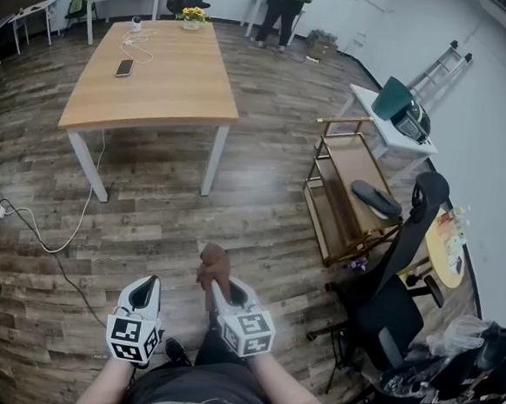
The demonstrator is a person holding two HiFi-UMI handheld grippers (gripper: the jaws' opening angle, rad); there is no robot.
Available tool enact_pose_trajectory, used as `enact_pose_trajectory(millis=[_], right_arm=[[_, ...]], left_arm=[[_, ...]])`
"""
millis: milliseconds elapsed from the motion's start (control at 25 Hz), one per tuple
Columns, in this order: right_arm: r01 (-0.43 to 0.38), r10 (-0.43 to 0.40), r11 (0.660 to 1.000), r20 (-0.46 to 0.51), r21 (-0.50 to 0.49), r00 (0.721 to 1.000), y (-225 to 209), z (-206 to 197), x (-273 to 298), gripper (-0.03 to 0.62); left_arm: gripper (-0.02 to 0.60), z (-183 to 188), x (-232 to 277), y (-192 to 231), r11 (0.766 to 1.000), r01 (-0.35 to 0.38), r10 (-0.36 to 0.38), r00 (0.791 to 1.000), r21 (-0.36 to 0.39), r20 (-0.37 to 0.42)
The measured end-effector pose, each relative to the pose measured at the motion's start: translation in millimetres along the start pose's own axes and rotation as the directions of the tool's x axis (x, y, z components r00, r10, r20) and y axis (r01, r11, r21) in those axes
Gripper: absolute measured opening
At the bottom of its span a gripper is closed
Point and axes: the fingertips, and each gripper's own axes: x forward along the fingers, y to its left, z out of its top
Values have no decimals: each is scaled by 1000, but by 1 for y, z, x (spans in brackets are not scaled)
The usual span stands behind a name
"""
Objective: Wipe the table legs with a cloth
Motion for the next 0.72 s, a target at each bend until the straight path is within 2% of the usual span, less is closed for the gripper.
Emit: enact_pose_trajectory(millis=[440,720], right_arm=[[16,-16,1000,-1,12,1000,-9,-5,-6,61],[32,-33,999,10,38,999,-40,-1,-9,61]], left_arm=[[18,-8,7,-10,1000,20,-20,1000,1,-18],[19,-7,30,-19,1000,14,-14,999,-5,-30]])
